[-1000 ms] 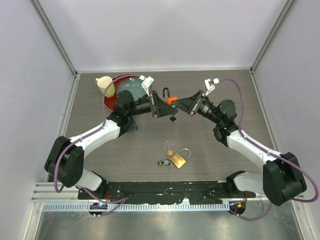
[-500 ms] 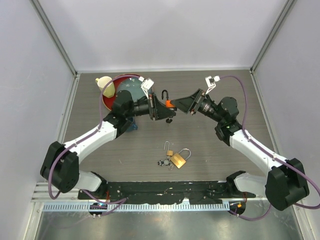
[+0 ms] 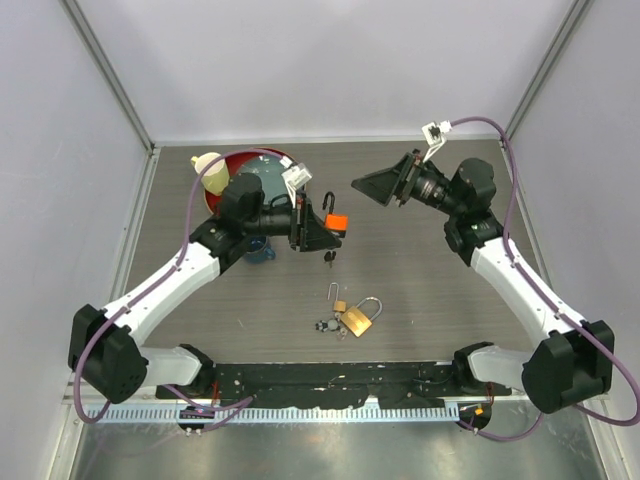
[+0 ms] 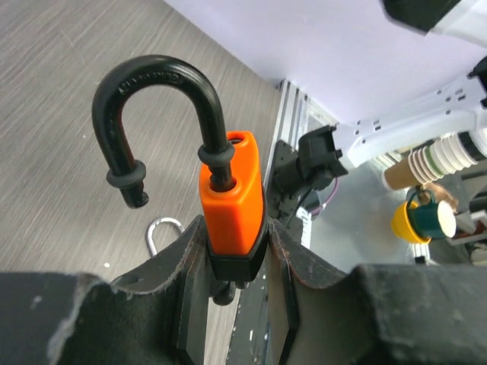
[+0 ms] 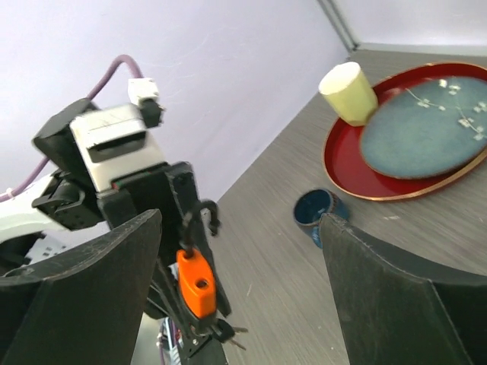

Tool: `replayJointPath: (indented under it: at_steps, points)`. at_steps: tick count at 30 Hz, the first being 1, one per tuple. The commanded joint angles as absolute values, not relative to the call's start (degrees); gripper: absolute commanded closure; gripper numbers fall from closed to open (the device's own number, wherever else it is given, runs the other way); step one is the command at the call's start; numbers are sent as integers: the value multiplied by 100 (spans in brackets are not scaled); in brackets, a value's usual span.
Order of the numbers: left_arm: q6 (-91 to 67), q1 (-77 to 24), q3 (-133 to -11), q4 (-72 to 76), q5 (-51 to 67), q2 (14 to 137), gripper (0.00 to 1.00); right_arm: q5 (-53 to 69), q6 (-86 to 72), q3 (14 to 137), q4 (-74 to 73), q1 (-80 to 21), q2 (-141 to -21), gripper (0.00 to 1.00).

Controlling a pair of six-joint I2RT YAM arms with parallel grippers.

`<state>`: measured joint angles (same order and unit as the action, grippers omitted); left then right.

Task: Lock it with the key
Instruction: Lock the lock.

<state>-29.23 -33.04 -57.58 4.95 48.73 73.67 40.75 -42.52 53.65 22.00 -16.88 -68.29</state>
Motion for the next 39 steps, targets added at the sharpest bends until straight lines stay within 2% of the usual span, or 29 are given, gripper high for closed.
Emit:
replayJointPath:
  at_steps: [1, 5, 7, 12, 16, 22, 29, 36, 39]
  points:
    - [-1768, -3322, -6398, -1079, 5106, 7128, 100, 4877, -3666, 6239, 1469, -1924, -7092, 12]
    - [-1442, -3322, -6591, -1713, 5151, 7163, 100, 4747, -3077, 6696, 537, -2337, -7356, 18]
    - [-1362, -3340, -6636, -1836, 5168, 7163, 100, 4711, -2971, 6811, 257, -2417, -7461, 24]
    - [-1056, -3331, -6715, -2188, 5589, 7093, 100, 4306, -2216, 6706, 44, -2417, -7260, 18]
    - [-923, -3331, -6750, -2382, 6168, 6988, 100, 4938, -2548, 6513, 849, -2417, -7295, 17]
    - [-923, -3331, -6741, -2435, 6407, 6908, 100, 5791, -3278, 6232, 1845, -2443, -7392, 17]
    - [-1072, -3340, -6733, -2162, 6644, 6987, 100, 6126, -3348, 6179, 1828, -2786, -7383, 18]
    - [-1142, -3331, -6697, -2022, 6689, 7040, 100, 6372, -3244, 6047, 1540, -2892, -7269, 28]
    - [-1178, -3331, -6689, -2004, 6688, 7031, 100, 6337, -3024, 6029, 1188, -2892, -7172, 41]
